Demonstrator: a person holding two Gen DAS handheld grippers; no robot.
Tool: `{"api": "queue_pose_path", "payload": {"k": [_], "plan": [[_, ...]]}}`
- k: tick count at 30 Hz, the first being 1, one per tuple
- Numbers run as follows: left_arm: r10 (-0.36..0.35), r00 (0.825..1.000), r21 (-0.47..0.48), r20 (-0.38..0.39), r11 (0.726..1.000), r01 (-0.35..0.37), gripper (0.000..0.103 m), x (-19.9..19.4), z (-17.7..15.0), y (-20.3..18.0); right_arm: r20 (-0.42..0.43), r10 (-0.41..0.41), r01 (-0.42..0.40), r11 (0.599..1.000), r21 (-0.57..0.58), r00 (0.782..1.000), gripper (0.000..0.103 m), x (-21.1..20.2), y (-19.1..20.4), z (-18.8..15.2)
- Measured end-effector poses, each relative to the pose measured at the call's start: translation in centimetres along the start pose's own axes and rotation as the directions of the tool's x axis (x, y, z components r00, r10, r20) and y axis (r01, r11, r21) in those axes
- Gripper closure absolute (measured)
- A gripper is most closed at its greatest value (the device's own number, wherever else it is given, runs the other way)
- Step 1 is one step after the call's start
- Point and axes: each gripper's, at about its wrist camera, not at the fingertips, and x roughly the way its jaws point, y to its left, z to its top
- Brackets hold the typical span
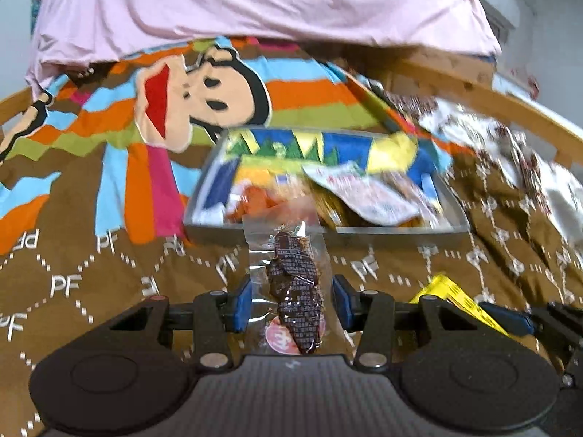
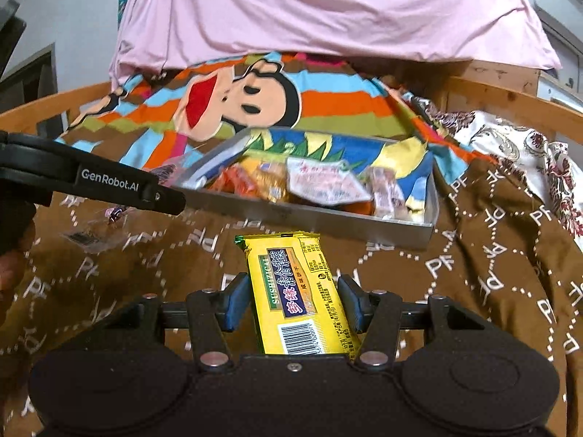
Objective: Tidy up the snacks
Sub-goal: 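Lift the jerky packet and wafer bar and lower them into the tray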
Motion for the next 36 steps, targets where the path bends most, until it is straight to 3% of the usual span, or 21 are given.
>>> {"api": "queue_pose_path", "payload": {"k": [9,16,24,36], "plan": [[0.079,0.993,-0.032,0.092,0.997,-0.077,0.054,1.7,2.8,0.6,0.082,-0.037,0.038,0.999,-0.015,0.996,0.048,1.6,-0.9,2.7],[0.068,0.987,-0.043,0.147,0.997,-0.062,0.054,2.8,4.3,1.4,0.151,-0.007,0.025,0.993,-0.118,0.988,0.048,4.6,-0.8,6.6],[0.094,0.974,-0.048,0.205,0.995,-0.086,0.054,5.1,6.2,2.7,0.268,0.015,0.04,0.979,-0.2,0.963,0.048,9.6,-0.2,10.4],[0.143,0.963,-0.113,0.226,0.986,-0.12,0.054,11.2,8.6,5.6,0.263,0.025,0.029,0.979,-0.2,0.964,0.048,15.5,0.9,11.2]]}}
